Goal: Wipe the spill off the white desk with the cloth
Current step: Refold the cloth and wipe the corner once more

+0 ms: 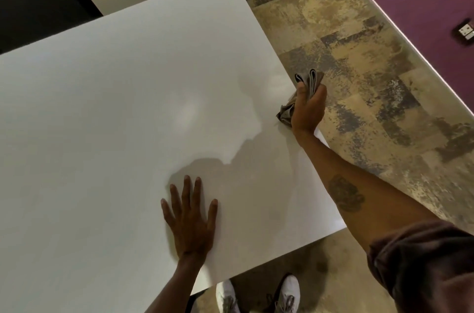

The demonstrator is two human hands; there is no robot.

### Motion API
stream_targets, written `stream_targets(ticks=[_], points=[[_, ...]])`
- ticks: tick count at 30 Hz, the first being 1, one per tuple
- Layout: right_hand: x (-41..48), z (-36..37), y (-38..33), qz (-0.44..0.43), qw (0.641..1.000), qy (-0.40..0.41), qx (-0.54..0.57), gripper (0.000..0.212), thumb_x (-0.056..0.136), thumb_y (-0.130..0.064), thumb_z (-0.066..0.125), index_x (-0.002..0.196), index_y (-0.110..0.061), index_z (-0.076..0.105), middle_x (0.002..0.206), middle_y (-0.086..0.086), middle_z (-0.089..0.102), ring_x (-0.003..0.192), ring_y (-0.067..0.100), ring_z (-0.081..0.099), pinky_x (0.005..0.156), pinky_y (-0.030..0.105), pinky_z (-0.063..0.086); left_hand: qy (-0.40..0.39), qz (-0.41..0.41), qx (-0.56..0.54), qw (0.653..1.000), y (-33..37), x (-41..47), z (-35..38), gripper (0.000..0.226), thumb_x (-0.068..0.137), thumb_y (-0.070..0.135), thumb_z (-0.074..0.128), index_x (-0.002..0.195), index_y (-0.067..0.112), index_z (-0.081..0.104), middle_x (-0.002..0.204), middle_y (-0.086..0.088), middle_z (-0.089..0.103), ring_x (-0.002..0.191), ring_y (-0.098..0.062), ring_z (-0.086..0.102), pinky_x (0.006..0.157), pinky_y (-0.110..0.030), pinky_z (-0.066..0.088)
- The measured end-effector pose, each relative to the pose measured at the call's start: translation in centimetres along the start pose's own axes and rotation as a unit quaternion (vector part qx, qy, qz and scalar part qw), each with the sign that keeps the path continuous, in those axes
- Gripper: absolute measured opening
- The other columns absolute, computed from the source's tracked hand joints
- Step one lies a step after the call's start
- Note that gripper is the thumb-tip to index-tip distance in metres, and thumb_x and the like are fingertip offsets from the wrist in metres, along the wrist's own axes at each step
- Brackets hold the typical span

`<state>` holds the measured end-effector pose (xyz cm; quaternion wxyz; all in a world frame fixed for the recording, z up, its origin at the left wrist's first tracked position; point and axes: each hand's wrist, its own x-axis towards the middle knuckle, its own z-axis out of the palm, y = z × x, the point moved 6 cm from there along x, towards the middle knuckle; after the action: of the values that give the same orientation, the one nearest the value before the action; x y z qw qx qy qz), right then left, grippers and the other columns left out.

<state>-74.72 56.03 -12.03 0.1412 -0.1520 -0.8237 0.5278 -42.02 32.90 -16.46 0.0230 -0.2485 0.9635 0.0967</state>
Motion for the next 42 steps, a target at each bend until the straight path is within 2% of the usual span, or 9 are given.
stream_targets(ticks=[3, 10, 16, 21, 25, 27, 30, 37, 42], points=[[0.7, 1.4, -0.5, -0.009, 1.0, -0.014, 0.009, 0.039, 0.099, -0.033, 0.058, 0.116, 0.002, 0.056, 0.11, 0.018, 0.062, 0.095, 0.026, 0.06, 0.069, 0.024, 0.037, 0.004, 0.003, -0.005, 1.0, -0.2, 0.1, -0.1, 0.073, 0.099, 0.061, 0.027, 0.161, 0.023, 0.028, 0.17, -0.003, 0.02, 0.159, -0.032, 0.007, 0.125, -0.062, 0.01], [0.2, 2.5, -2.0, 0.027, 0.992, -0.112, 0.047, 0.04, 0.091, -0.037, 0.069, 0.113, -0.004, 0.06, 0.103, 0.009, 0.066, 0.089, 0.018, 0.061, 0.075, 0.027, 0.049, 0.013, 0.008, -0.02, 1.0, -0.1, 0.1, -0.6, 0.073, 0.098, 0.06, 0.031, 0.16, 0.023, 0.029, 0.169, -0.004, 0.022, 0.158, -0.034, 0.011, 0.125, -0.063, 0.01], [-5.5, 4.5, -6.0, 0.054, 0.962, -0.246, 0.101, 0.032, 0.088, -0.042, 0.07, 0.102, -0.013, 0.066, 0.083, -0.01, 0.063, 0.077, 0.004, 0.059, 0.061, 0.008, 0.044, 0.011, 0.015, -0.057, 0.998, -0.1, 0.1, -0.8, 0.069, 0.099, 0.058, 0.03, 0.159, 0.024, 0.032, 0.17, -0.002, 0.022, 0.159, -0.032, 0.009, 0.126, -0.061, 0.006], [-12.1, 4.5, -7.9, 0.088, 0.939, -0.309, 0.12, 0.026, 0.091, -0.036, 0.068, 0.105, -0.013, 0.066, 0.093, 0.001, 0.068, 0.086, 0.014, 0.064, 0.073, 0.022, 0.053, 0.038, -0.008, -0.208, 0.977, -0.2, -0.2, -2.6, 0.07, 0.101, 0.063, 0.025, 0.146, 0.019, 0.054, 0.161, 0.0, 0.04, 0.157, -0.024, 0.018, 0.128, -0.054, 0.003], [-17.3, 4.1, -9.5, 0.103, 0.928, -0.347, 0.095, 0.017, 0.096, -0.024, 0.06, 0.106, -0.011, 0.063, 0.102, 0.009, 0.066, 0.09, 0.018, 0.063, 0.076, 0.027, 0.055, -0.06, -0.042, -0.399, 0.914, -1.1, 0.0, -3.2, 0.062, 0.105, 0.057, 0.027, 0.154, 0.023, 0.042, 0.165, 0.01, 0.028, 0.159, -0.013, 0.008, 0.129, -0.042, -0.011], [-19.9, 4.0, -10.4, 0.098, 0.926, -0.358, 0.072, 0.019, 0.096, -0.021, 0.058, 0.11, -0.008, 0.064, 0.097, 0.006, 0.066, 0.087, 0.018, 0.062, 0.068, 0.02, 0.052, -0.076, -0.091, -0.445, 0.888, -2.3, 0.2, -4.3, 0.064, 0.106, 0.057, 0.026, 0.147, 0.014, 0.049, 0.159, -0.005, 0.044, 0.153, -0.026, 0.031, 0.13, -0.047, 0.011], [-24.0, 4.6, -12.2, 0.084, 0.92, -0.381, 0.039, 0.019, 0.094, -0.02, 0.06, 0.109, -0.008, 0.064, 0.096, 0.007, 0.066, 0.088, 0.021, 0.063, 0.073, 0.027, 0.054, 0.047, -0.201, -0.518, 0.83, -6.2, -0.4, -7.5, 0.046, 0.107, 0.045, 0.042, 0.131, 0.011, 0.062, 0.134, -0.011, 0.064, 0.127, -0.029, 0.059, 0.113, -0.049, 0.044], [-34.9, 8.2, -16.8, 0.054, 0.894, -0.444, -0.011, 0.024, 0.09, -0.021, 0.065, 0.11, -0.007, 0.064, 0.101, 0.012, 0.07, 0.095, 0.028, 0.068, 0.09, 0.046, 0.057, 0.165, -0.101, -0.432, 0.881, -13.9, -2.0, -15.4, 0.024, 0.105, 0.032, 0.053, 0.124, 0.023, 0.065, 0.113, 0.015, 0.059, 0.109, -0.014, 0.06, 0.092, -0.028, 0.05], [-43.5, 11.6, -19.6, 0.033, 0.873, -0.485, -0.037, 0.029, 0.088, -0.021, 0.067, 0.112, -0.006, 0.062, 0.102, 0.014, 0.069, 0.094, 0.03, 0.068, 0.088, 0.046, 0.057, 0.209, -0.125, -0.386, 0.89, -21.1, -4.3, -18.8, 0.021, 0.104, 0.023, 0.054, 0.121, 0.017, 0.064, 0.108, 0.013, 0.056, 0.098, -0.016, 0.06, 0.082, -0.027, 0.049]])
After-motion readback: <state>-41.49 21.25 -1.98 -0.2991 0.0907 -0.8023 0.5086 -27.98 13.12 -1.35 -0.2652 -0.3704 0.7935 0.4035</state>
